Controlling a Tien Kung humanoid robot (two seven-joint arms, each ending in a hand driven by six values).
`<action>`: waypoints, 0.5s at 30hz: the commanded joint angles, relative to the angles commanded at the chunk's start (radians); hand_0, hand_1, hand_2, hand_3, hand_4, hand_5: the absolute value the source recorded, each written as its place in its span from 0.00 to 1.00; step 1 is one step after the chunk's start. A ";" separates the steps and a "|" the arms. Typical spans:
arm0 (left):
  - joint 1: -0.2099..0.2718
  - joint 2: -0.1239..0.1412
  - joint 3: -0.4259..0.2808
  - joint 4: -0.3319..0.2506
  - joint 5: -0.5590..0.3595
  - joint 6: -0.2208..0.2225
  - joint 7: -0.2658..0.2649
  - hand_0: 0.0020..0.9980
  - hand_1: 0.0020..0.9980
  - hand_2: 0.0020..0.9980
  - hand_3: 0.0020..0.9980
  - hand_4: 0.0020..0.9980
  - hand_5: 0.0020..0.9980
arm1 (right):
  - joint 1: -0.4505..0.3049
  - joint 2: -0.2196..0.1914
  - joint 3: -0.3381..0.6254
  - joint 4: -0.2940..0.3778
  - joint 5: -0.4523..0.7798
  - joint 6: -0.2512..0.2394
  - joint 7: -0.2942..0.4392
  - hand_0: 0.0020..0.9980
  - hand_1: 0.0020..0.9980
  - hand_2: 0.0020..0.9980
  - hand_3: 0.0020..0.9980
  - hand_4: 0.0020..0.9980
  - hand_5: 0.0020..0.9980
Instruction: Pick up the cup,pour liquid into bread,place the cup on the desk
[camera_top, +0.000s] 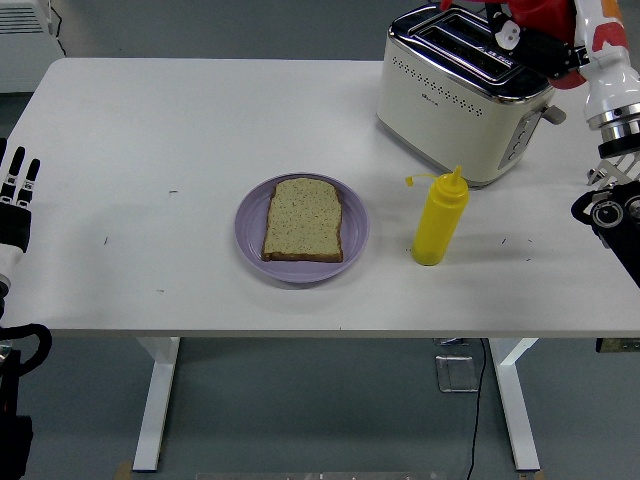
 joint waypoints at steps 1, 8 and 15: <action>0.000 0.000 0.000 0.000 0.000 0.000 0.000 0.79 0.74 0.74 0.69 0.55 1.00 | -0.018 0.001 0.022 0.000 0.045 0.013 0.017 0.11 0.10 0.26 0.37 0.65 0.14; -0.002 0.001 0.001 0.000 -0.001 0.001 0.000 0.79 0.74 0.74 0.69 0.55 1.00 | -0.111 0.007 0.106 -0.003 0.338 0.073 0.085 0.11 0.10 0.26 0.37 0.65 0.14; -0.001 0.001 0.002 0.000 -0.001 0.002 0.000 0.79 0.74 0.74 0.69 0.55 1.00 | -0.189 0.011 0.147 -0.027 0.637 0.080 0.110 0.11 0.10 0.26 0.37 0.65 0.14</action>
